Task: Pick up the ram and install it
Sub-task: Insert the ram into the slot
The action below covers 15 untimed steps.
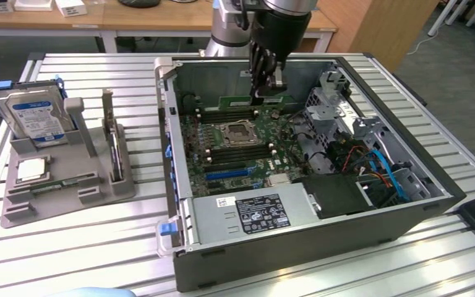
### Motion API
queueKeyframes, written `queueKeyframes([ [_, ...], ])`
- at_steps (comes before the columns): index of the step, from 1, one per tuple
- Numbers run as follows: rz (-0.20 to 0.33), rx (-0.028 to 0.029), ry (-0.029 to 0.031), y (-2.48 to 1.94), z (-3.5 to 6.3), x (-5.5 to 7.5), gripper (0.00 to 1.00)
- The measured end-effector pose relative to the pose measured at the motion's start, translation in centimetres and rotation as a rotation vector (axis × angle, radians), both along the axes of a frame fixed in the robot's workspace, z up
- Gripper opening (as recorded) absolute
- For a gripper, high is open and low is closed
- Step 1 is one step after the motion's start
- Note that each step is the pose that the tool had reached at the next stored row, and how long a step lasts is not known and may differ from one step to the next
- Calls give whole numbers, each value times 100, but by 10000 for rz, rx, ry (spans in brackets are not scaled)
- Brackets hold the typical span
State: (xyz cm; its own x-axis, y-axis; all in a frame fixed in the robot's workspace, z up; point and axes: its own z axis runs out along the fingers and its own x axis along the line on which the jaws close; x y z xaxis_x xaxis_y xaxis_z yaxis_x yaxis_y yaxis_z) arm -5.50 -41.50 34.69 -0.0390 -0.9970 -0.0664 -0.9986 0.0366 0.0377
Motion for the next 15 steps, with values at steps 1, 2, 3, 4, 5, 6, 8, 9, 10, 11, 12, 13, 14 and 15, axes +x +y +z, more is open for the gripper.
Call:
queueKeyframes([
  [1, 1, -2, -5, 0, -11, 0, 14],
  [2, 1, -1, -12, 0, -24, 0, 14],
  [3, 0, -2, -19, 0, -37, 0, 14],
  [4, 0, -2, -25, 0, -50, 0, 14],
  [5, 0, -2, -31, 0, -66, 0, 14],
  [6, 0, -1, -36, 0, -82, 0, 14],
  [8, 0, 0, -45, 0, -117, 0, 14],
  [9, 0, -1, -48, 0, -136, 0, 14],
  [10, 1, -1, -51, 0, -154, 0, 14],
  [11, 0, 0, -53, 0, -172, 0, 14],
  [12, 0, -2, -55, 0, -190, 0, 14],
  [13, 1, -1, -59, 0, -208, 0, 14],
  [14, 0, -1, -62, 0, -226, 0, 14],
  [15, 0, -2, -65, 0, -244, 0, 14],
])
